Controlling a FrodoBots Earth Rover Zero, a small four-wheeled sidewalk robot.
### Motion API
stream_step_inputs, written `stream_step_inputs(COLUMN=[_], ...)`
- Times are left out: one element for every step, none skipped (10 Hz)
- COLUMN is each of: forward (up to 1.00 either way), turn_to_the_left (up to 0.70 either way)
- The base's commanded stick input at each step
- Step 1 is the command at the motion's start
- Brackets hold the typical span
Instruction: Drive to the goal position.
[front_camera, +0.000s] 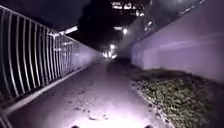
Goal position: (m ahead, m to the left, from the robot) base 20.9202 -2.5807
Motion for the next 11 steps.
stream_step_inputs(forward=[0.50,0.50,0.50,0.50,0.50,0.50,0.50,0.50,0.50,0.50,0.50], turn_to_the_left=[0.00,0.00,0.00,0.00,0.00,0.00,0.00,0.00,0.00,0.00,0.00])
